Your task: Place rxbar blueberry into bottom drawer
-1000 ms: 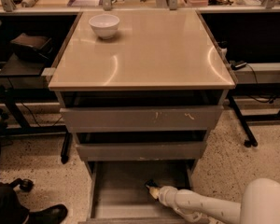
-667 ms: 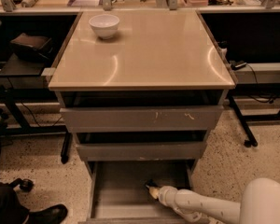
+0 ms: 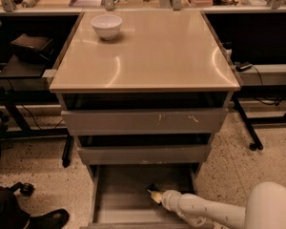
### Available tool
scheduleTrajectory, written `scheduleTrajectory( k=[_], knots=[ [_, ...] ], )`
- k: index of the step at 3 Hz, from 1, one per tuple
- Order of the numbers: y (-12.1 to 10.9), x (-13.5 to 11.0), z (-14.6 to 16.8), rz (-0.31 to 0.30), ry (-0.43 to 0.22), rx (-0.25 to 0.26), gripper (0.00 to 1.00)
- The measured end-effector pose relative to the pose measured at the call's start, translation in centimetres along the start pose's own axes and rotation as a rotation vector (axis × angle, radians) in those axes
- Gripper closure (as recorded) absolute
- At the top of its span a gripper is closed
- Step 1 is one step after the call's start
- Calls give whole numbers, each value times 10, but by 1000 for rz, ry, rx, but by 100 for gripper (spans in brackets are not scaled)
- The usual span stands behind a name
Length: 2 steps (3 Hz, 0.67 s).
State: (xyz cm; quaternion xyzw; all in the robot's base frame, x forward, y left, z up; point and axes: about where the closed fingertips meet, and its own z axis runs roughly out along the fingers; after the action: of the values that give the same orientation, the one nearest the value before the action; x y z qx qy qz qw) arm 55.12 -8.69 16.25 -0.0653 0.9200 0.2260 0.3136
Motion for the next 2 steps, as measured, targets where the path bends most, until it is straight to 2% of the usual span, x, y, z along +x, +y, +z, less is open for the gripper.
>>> scheduleTrajectory(
  k=[1, 2],
  knots=[
    [0, 0, 0, 0, 0, 0, 11],
    [0, 0, 0, 0, 0, 0, 0]
  ],
)
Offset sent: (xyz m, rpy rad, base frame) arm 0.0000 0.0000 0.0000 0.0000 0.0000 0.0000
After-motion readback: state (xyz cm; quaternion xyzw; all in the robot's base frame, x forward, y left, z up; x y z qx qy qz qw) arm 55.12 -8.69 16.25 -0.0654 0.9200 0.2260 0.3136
